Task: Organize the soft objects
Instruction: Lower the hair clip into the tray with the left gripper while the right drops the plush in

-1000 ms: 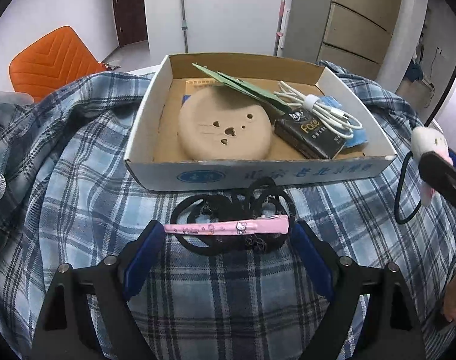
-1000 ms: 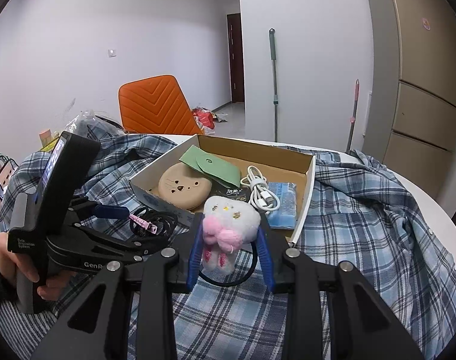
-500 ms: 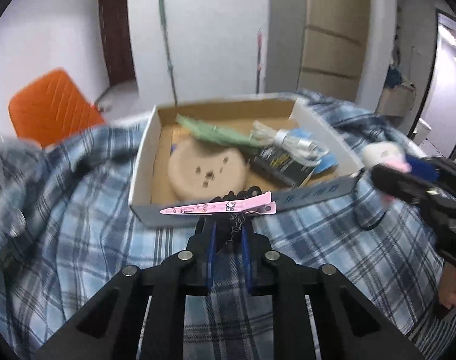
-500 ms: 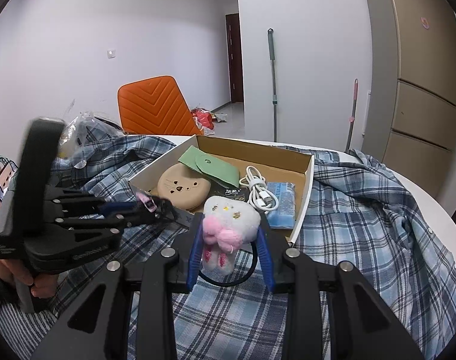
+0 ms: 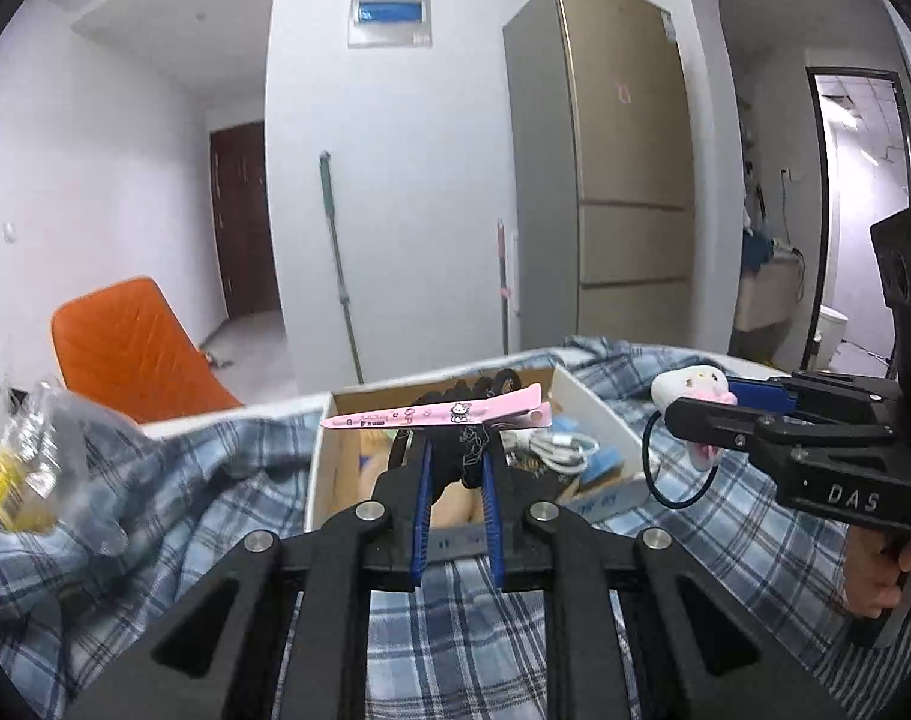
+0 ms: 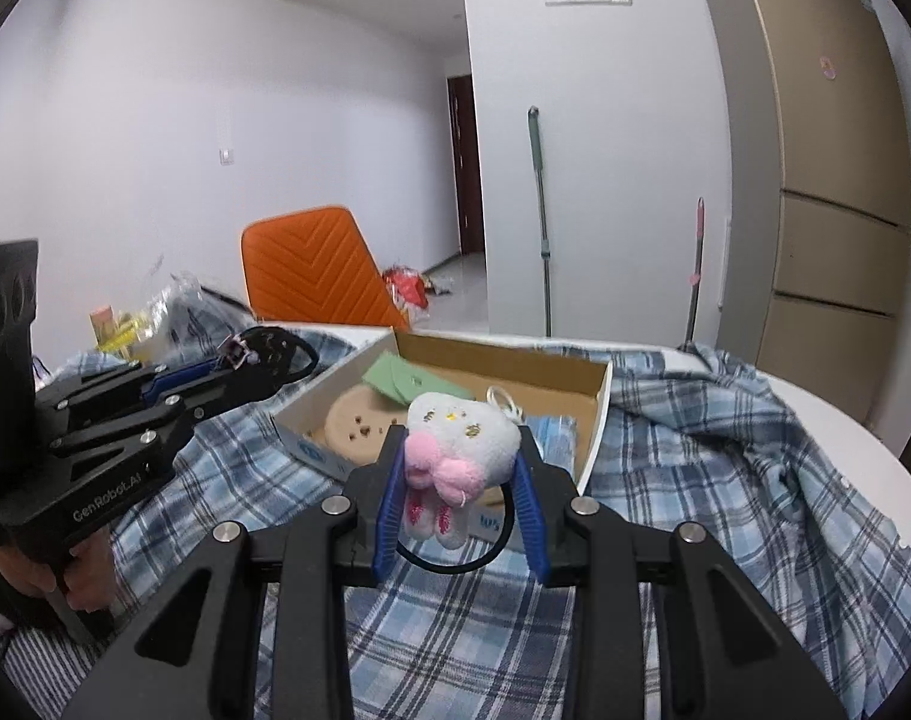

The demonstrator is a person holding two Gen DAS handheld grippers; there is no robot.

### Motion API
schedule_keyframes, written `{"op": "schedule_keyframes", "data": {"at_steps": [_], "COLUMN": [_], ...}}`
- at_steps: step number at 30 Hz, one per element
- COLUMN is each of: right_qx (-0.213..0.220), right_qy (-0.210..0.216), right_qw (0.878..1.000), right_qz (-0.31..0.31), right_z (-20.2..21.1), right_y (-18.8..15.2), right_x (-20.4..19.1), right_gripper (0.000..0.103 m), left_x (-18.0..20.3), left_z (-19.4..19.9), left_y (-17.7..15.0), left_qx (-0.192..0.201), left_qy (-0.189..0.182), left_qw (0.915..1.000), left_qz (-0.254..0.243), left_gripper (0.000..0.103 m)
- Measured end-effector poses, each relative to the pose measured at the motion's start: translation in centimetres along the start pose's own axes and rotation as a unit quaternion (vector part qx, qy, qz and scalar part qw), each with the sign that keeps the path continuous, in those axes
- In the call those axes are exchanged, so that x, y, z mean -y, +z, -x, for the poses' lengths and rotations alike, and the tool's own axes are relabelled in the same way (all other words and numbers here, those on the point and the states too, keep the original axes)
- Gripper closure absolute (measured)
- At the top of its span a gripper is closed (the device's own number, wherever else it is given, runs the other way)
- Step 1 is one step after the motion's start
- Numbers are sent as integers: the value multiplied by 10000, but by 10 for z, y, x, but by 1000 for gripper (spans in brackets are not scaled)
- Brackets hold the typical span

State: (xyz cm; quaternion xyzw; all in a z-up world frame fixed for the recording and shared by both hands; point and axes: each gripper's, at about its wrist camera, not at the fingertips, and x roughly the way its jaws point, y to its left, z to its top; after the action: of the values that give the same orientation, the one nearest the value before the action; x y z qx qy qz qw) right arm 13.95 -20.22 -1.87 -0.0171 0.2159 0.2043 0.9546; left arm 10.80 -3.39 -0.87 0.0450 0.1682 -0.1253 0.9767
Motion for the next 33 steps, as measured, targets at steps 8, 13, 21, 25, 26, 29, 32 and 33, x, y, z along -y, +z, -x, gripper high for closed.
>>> {"op": "schedule_keyframes", "data": {"at_steps": [8, 13, 21, 25, 26, 29, 32, 33], "right_qx": [258, 545, 816, 685, 564, 132, -146, -211], "right_qy": [-32, -269, -594, -566, -515, -431, -355, -333], "right_qw": [9997, 9981, 9946, 9959, 9970, 9990, 9993, 9992], "right_qz": [-27, -14, -252, -166, -119, -16, 19, 21], "right_z": [12, 8, -26, -43, -49, -71, -84, -86], "right_y": [25, 54, 77, 66, 62, 55, 48, 45], "right_x": [8, 10, 22, 24, 24, 23, 24, 25], "right_gripper": [70, 70, 70, 70, 70, 70, 70, 69], "left_x": [10, 7, -5, -12, -14, -19, -17, -17], "left_z": [4, -5, -40, -70, -77, -99, -120, -128], "left_y": [34, 58, 60, 51, 48, 40, 35, 32], "left_qx": [447, 869, 867, 411, 278, -269, -886, -1078], "left_qy": [-92, -80, -92, 59, 15, -60, 91, 6], "left_qw": [9987, 9962, 9962, 9991, 9996, 9995, 9960, 9942], "left_qz": [-222, 40, 31, 50, 80, 152, 19, 42], "left_gripper": [87, 87, 87, 87, 87, 87, 87, 87]}}
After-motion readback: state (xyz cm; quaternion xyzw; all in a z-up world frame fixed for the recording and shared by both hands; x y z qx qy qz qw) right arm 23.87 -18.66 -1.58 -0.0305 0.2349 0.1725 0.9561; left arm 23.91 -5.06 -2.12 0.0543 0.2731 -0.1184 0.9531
